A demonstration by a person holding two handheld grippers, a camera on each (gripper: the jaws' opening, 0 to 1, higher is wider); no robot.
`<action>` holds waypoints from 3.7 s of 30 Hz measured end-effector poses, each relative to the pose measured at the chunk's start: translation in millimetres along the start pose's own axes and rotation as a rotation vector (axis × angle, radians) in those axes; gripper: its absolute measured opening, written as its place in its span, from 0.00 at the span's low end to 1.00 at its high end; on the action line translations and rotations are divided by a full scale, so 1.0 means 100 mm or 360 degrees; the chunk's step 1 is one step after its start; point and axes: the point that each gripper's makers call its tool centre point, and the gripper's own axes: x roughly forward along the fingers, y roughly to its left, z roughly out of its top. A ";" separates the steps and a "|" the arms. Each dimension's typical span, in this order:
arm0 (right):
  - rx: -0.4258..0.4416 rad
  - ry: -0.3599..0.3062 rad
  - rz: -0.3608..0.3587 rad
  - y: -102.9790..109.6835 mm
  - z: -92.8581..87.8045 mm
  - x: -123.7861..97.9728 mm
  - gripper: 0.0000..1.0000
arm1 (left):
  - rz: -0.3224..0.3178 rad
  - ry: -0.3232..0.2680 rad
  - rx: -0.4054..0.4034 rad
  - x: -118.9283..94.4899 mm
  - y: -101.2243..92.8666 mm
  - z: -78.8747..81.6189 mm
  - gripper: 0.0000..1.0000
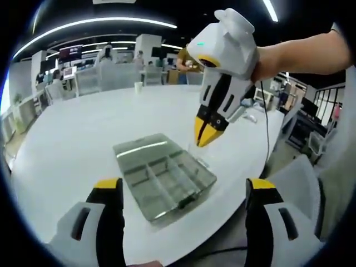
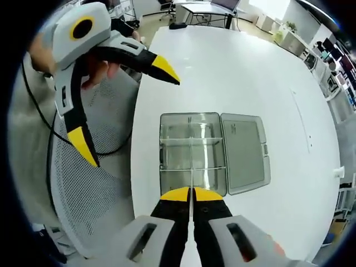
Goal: Insert the divider into the dual guide fixture by aligning both edges with the guide slots and pushing it downward to the bottom, including one-sided entry, uneven engagement, binding, and posture correction.
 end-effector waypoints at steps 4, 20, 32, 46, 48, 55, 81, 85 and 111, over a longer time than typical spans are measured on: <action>-0.0004 0.0004 0.0013 0.00 0.00 0.03 0.00 | 0.0001 -0.0004 -0.0013 0.01 0.01 0.01 0.90; -0.0023 0.0017 0.0048 -0.02 0.00 0.16 0.00 | 0.0007 -0.0009 -0.0050 0.02 0.05 0.01 0.90; -0.0033 0.0023 0.0053 -0.04 -0.01 0.20 0.00 | 0.0009 -0.0004 -0.0062 0.02 0.06 0.01 0.89; -0.0032 0.0029 0.0060 -0.04 -0.05 0.22 0.00 | 0.0003 -0.0001 -0.0062 0.05 0.08 0.01 0.89; -0.0023 0.0022 0.0064 -0.03 -0.03 0.23 0.00 | 0.0004 0.0002 -0.0060 0.05 0.08 0.01 0.89; -0.0024 0.0027 0.0066 -0.03 -0.03 0.26 0.00 | 0.0014 0.0001 -0.0060 0.03 0.10 0.01 0.89; -0.0009 0.0046 0.0088 -0.04 -0.08 0.33 0.00 | 0.0016 -0.0001 -0.0061 0.03 0.08 0.00 0.89; -0.0010 0.0052 0.0091 -0.03 -0.08 0.35 0.00 | 0.0018 -0.0001 -0.0066 0.03 0.09 0.00 0.89; -0.0001 0.0081 0.0103 -0.02 -0.12 0.45 0.00 | -0.0003 -0.0009 -0.0054 0.05 0.06 0.03 0.89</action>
